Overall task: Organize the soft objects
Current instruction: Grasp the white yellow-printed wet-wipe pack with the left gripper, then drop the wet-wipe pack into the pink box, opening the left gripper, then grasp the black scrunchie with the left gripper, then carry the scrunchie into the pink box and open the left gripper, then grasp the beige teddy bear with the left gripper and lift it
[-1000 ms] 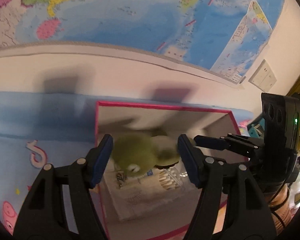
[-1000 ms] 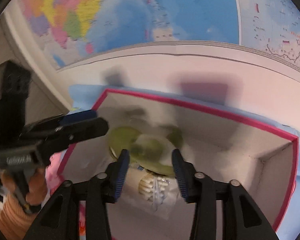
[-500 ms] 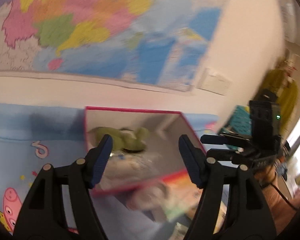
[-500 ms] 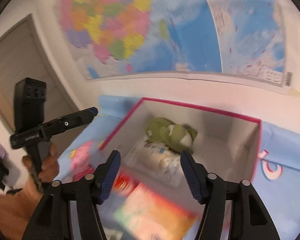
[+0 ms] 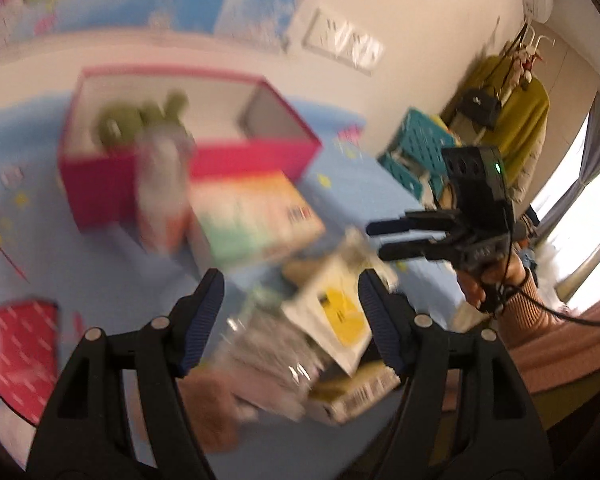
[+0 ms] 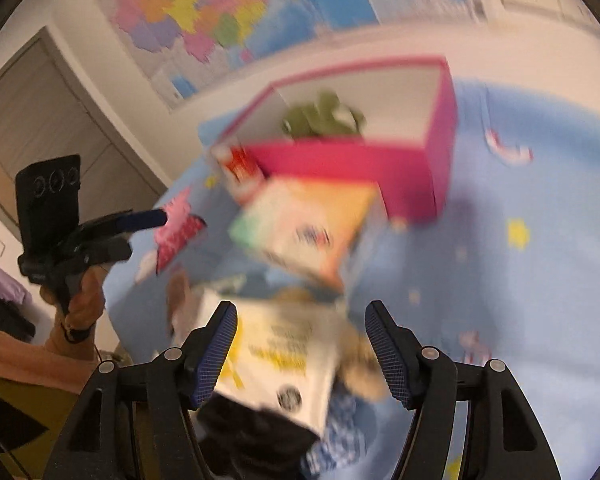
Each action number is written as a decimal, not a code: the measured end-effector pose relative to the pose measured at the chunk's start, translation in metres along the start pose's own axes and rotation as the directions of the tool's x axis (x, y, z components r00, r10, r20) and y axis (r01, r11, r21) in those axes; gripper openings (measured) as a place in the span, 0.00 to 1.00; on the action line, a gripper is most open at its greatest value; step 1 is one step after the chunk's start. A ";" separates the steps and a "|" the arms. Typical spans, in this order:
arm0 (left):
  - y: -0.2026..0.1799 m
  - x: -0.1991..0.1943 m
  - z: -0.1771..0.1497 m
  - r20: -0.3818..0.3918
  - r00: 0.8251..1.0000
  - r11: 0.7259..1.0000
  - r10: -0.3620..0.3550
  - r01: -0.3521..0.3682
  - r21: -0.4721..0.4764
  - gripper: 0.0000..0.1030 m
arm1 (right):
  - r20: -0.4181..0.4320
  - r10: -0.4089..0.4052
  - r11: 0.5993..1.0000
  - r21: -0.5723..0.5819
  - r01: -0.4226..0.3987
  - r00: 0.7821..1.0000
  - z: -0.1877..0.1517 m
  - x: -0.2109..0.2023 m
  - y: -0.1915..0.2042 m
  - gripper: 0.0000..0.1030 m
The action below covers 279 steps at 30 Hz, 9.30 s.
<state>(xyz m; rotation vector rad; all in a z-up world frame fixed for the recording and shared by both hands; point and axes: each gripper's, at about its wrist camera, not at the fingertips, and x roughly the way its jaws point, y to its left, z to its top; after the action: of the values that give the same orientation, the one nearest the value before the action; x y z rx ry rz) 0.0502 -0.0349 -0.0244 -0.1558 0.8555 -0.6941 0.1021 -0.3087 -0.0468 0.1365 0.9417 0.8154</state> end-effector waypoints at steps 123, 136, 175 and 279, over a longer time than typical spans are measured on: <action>-0.036 0.001 -0.069 -0.133 0.991 0.997 -0.010 0.020 0.074 0.39 | -0.024 0.161 0.983 -0.088 -0.162 0.987 -0.067 -0.001 0.079 0.57; -0.067 0.037 -0.069 -0.204 0.975 0.986 -0.088 0.113 0.119 0.39 | -0.001 -0.101 0.991 -0.088 0.101 0.995 -0.072 0.004 0.061 0.57; -0.076 0.090 -0.052 -0.268 0.952 0.985 -0.150 0.166 0.037 0.20 | 0.089 -0.003 1.000 -0.011 0.004 0.996 -0.057 -0.010 0.044 0.11; -0.032 0.115 0.020 -0.288 0.958 0.999 -0.002 0.011 0.030 0.49 | 0.127 0.110 0.972 0.195 -0.133 0.986 -0.033 0.016 -0.042 0.25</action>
<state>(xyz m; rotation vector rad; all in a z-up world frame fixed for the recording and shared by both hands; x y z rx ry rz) 0.1014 -0.1341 -0.0724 -0.0282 1.1228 -0.7470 0.1055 -0.3347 -0.0953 0.4182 0.9118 0.8143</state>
